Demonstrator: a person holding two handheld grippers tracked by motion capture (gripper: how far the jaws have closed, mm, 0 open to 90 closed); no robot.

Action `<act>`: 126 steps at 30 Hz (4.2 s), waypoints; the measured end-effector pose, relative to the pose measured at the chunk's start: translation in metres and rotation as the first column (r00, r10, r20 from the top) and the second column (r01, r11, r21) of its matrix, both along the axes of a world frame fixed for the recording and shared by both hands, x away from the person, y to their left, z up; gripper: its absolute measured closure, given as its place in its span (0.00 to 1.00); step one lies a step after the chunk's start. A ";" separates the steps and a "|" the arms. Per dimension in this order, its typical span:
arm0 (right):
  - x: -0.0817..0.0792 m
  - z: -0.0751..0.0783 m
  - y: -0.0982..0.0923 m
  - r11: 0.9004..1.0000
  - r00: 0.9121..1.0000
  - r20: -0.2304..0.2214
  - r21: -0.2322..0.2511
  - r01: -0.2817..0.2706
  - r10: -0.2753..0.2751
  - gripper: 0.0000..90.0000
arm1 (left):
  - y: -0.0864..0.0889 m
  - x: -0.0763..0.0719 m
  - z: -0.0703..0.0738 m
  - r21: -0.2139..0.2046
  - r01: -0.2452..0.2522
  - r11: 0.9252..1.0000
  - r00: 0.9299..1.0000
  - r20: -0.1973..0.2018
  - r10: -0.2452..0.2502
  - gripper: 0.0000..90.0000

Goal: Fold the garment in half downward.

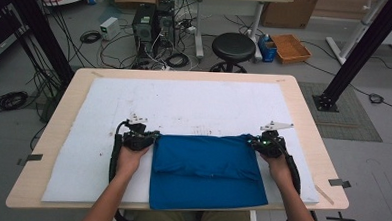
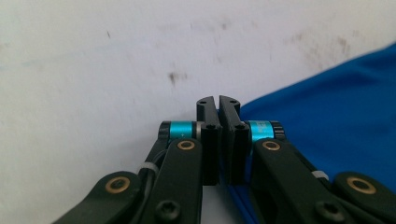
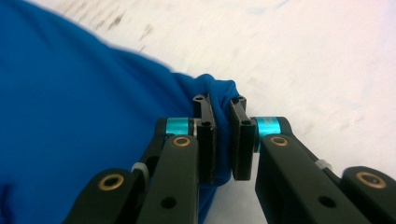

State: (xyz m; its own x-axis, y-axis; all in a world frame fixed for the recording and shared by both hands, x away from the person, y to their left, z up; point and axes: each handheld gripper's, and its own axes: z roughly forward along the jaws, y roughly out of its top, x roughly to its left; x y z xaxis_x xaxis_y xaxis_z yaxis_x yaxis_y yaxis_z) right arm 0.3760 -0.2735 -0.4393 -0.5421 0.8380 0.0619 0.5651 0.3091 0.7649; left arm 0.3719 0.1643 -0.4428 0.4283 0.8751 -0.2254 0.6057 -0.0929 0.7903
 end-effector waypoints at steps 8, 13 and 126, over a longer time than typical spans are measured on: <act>0.026 0.005 -0.004 0.997 0.997 0.026 0.026 0.071 -0.072 0.91 | -0.003 0.028 0.003 -0.037 -0.065 0.997 0.996 0.057 0.067 0.94; 0.014 0.009 -0.010 0.990 0.995 0.020 0.105 0.094 -0.097 0.58 | -0.005 0.006 0.016 -0.085 0.059 0.995 0.989 0.137 -0.047 0.66; 0.004 -0.008 -0.005 0.990 0.992 -0.014 -0.061 0.124 -0.125 0.84 | 0.021 -0.054 0.020 -0.067 0.026 0.997 0.967 0.256 -0.008 0.44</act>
